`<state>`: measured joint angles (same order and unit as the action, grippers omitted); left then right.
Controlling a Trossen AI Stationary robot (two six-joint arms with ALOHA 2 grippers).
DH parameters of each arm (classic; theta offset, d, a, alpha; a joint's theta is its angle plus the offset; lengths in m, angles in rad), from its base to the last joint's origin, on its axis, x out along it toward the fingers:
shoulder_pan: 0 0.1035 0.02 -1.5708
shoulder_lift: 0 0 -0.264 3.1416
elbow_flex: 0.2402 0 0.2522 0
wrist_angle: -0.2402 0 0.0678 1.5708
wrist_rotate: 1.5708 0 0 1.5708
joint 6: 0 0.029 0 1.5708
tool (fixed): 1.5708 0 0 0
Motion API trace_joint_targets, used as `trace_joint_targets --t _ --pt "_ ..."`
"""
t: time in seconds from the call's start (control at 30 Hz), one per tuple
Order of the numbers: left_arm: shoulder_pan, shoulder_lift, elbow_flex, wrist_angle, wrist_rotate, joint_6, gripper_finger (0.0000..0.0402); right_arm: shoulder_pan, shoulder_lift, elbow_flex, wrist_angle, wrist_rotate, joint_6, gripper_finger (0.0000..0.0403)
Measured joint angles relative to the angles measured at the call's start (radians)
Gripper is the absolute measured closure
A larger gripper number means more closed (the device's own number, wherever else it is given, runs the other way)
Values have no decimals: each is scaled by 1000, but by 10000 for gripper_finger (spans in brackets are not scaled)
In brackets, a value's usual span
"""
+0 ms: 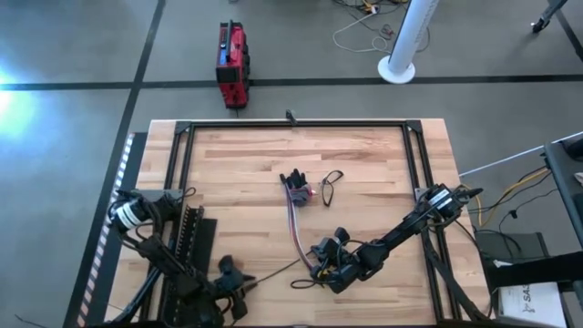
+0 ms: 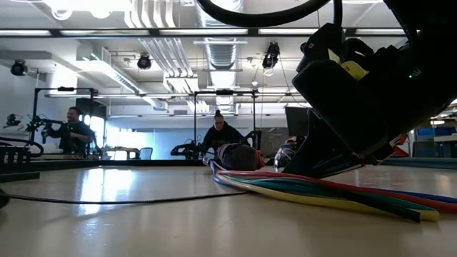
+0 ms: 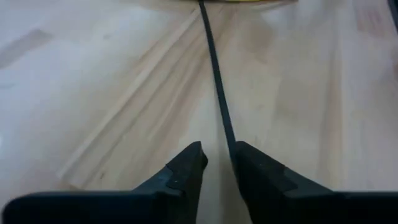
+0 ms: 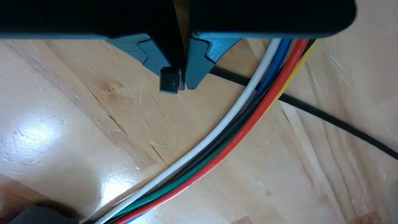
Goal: Ziptie cables
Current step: Wrap the cable wires together using a black zip tie
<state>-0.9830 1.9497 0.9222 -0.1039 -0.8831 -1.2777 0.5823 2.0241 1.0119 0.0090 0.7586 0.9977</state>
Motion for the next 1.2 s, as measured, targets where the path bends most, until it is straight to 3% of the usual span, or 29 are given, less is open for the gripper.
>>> trace_joint_targets --t 0.27,0.53,0.8,1.2 --pt "39 37 28 5 -23 104 373 0 0 0 0 -1 -3 403" --pt "46 26 28 -31 -67 139 399 0 0 0 0 -1 -3 403" --pt "54 16 28 -28 -121 159 383 0 0 0 1 -3 -3 403" --pt "56 -4 28 -29 -102 214 337 0 0 0 1 -3 -3 403"
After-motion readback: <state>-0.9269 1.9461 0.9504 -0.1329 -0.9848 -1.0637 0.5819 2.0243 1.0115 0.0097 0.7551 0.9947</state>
